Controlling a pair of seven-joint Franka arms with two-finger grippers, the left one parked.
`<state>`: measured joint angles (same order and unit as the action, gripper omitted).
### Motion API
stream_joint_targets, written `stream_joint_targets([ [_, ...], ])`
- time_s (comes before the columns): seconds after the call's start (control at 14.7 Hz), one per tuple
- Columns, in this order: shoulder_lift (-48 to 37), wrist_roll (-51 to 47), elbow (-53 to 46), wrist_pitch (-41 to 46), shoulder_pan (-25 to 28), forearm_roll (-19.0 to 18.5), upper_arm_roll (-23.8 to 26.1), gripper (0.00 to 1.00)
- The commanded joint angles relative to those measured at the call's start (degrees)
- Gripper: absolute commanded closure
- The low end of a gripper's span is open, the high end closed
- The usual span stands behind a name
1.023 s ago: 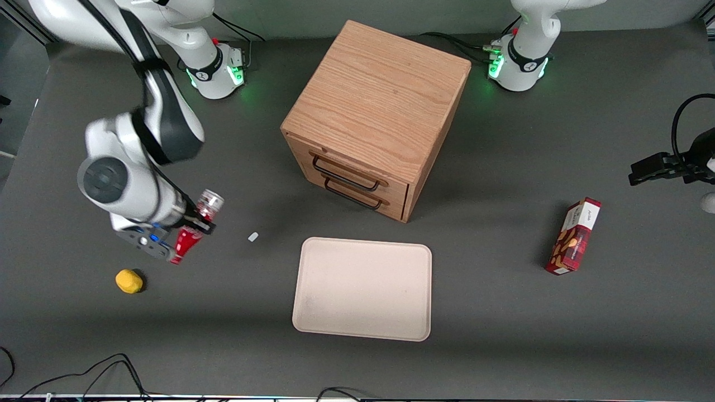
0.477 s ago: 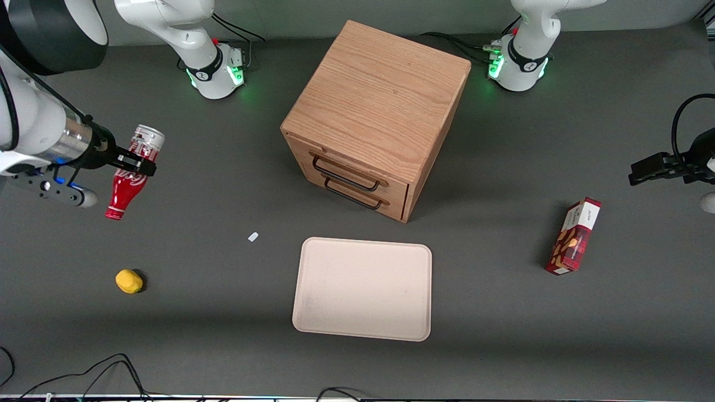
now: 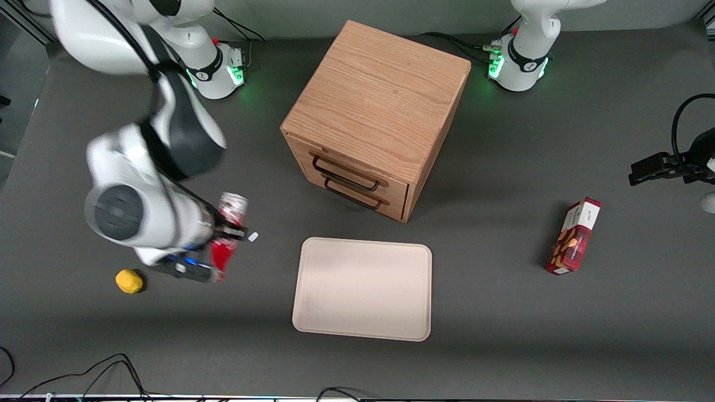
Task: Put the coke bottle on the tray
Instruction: 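Carry the held bottle over the cream tray's corner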
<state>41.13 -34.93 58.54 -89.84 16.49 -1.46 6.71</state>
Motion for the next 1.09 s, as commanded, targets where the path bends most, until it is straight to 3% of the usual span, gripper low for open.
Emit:
stream_joint_targets([
  [0.0,8.5,-0.1,-7.1,-5.7,2.9,-0.1,-1.4,1.00],
  [0.27,15.5,0.0,-7.1,-17.8,10.7,-0.5,-9.6,1.00],
  [0.61,20.8,0.0,-7.1,-27.0,12.0,-0.5,-9.8,1.00],
  [1.02,23.5,0.0,-7.0,-30.4,12.2,-0.5,-9.8,1.00],
])
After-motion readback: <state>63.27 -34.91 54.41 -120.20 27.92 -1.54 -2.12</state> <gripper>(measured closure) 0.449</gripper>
